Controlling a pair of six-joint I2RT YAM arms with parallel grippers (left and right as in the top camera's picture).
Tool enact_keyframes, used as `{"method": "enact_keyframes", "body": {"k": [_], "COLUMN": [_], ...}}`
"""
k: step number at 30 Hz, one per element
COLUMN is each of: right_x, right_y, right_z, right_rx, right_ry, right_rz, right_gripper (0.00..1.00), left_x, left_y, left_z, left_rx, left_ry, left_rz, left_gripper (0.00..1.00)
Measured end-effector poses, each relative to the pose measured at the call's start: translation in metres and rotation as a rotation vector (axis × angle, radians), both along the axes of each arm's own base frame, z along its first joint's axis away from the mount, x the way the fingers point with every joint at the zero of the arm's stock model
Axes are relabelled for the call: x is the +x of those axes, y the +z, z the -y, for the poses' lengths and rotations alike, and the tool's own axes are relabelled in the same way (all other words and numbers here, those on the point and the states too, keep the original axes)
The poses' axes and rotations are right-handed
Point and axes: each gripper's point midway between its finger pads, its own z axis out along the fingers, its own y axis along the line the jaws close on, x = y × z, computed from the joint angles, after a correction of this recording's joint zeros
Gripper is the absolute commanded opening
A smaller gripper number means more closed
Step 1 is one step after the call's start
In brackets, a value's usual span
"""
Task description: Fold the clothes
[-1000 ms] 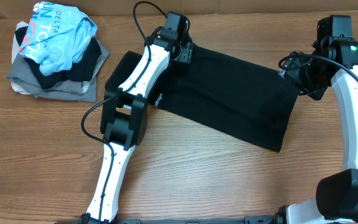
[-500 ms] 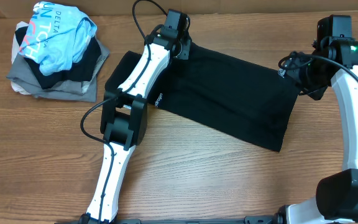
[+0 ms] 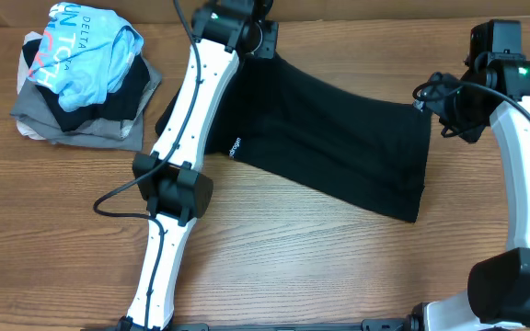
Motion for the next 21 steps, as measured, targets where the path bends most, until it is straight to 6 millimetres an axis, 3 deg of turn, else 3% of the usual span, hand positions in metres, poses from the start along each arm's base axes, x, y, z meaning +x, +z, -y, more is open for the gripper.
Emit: {"method": "enact_keyframes", "body": {"k": [4,7,16,21], "right_x": [0.028,0.052,0.095,0.103], "right_y": [-0.007,-0.028,-0.133,-0.170], "right_z": [0.009,0.020,0.050,0.051], "right_rx": [-0.036,-0.049,-0.070,-0.073], "right_ry": [-0.009,-0.026,-0.034,-0.015], "right_rz": [0.062,0.076,-0.010,-0.039], "right_gripper": [0.71,0.68,0.64,0.63], "left_x": [-0.018,-0.026,-0.027,-0.026], "left_y": [0.004,-0.001,-0.002,-0.002], "left_z": [-0.009,-0.013,-0.014,-0.014], "left_rx": [0.029,0.048,0.054,0.053], "left_ry": [0.006,0.009,0.011,0.011], "left_rz": [-0.051,-0.089,-0.095,-0.094], "left_gripper": [0.04,0.04,0.04,0.05]}}
